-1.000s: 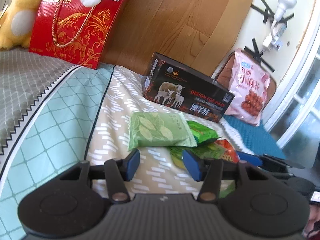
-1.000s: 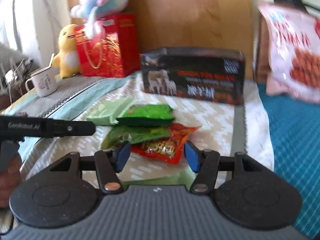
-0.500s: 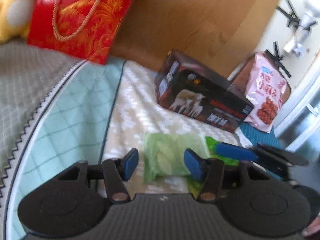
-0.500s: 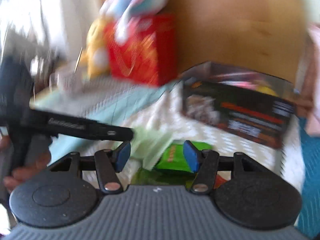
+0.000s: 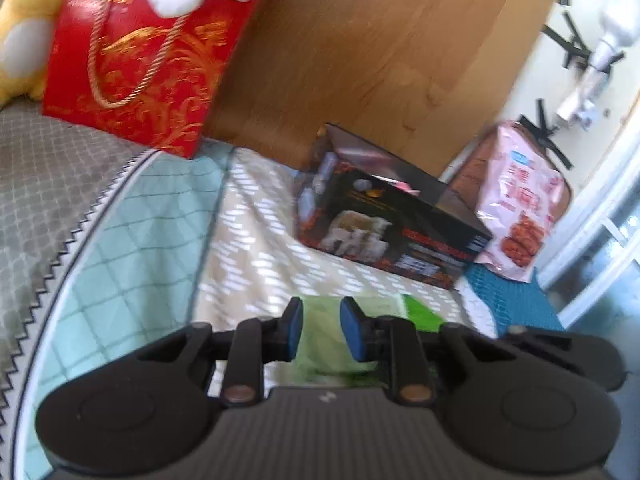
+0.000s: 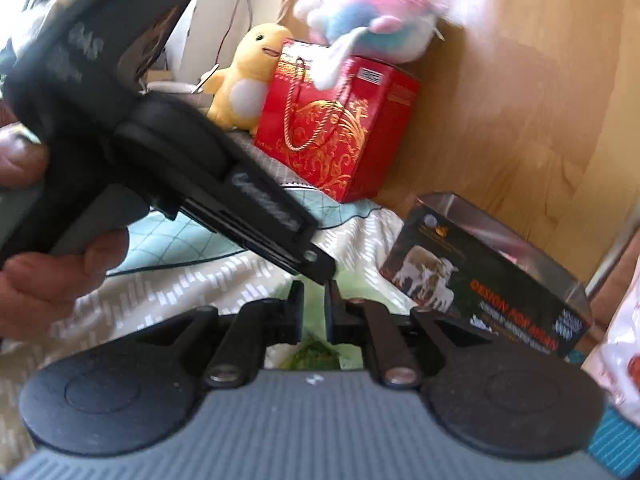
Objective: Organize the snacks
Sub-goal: 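Carry the light green packet into the tin box and open the left tool, then position the left tool fingers around the bright green packet, then close the left tool on the bright green packet and lift it, then carry the bright green packet into the tin box and open the left tool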
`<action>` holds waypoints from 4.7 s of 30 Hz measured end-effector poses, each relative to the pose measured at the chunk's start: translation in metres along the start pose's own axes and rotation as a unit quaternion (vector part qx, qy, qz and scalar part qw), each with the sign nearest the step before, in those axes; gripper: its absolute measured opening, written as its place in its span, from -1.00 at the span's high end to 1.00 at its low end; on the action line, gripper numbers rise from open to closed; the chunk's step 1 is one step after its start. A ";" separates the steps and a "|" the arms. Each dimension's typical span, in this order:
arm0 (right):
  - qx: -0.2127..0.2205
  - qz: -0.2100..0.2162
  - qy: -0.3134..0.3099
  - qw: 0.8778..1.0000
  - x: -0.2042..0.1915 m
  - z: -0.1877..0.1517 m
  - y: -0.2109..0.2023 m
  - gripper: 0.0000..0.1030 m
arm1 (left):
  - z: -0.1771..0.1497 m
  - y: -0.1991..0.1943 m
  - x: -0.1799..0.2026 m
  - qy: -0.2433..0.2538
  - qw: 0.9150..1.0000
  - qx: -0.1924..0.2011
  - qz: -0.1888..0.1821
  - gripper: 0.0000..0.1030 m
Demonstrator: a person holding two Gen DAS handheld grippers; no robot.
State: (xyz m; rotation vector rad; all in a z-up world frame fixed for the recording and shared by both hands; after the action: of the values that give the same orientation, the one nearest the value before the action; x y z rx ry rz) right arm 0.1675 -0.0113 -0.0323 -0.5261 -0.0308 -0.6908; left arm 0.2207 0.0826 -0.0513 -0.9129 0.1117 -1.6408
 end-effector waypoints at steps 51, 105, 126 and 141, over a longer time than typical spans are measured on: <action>-0.049 0.065 0.222 0.972 0.032 -0.031 -0.020 0.21 | -0.014 0.023 0.051 0.041 0.997 -0.053 -0.036 0.27; -0.030 0.063 0.107 0.992 -0.039 -0.041 -0.074 0.41 | -0.071 -0.076 0.059 0.072 0.995 -0.042 -0.045 0.43; 0.039 -0.050 0.127 0.990 0.146 0.028 0.052 0.38 | 0.109 0.100 0.086 0.142 0.989 0.026 0.037 0.30; -0.103 0.137 0.310 0.935 0.095 -0.052 0.019 0.32 | -0.022 0.018 0.017 0.012 0.998 -0.062 0.030 0.31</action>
State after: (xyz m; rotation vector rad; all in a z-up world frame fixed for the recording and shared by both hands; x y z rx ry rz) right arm 0.2449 -0.0805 -0.0674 -0.4818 0.7032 -0.5622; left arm 0.2217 0.0532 -0.0677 -0.9749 0.2575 -1.6037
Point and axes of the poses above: each gripper's, at about its wrist camera, not at the fingertips, and y roughly the way its jaws point, x to its right, z to its top, the point moved 10 cm from there along y, roughly the way its jaws point, and after that the axes turned 3 degrees about -z, right-handed, at the moved point
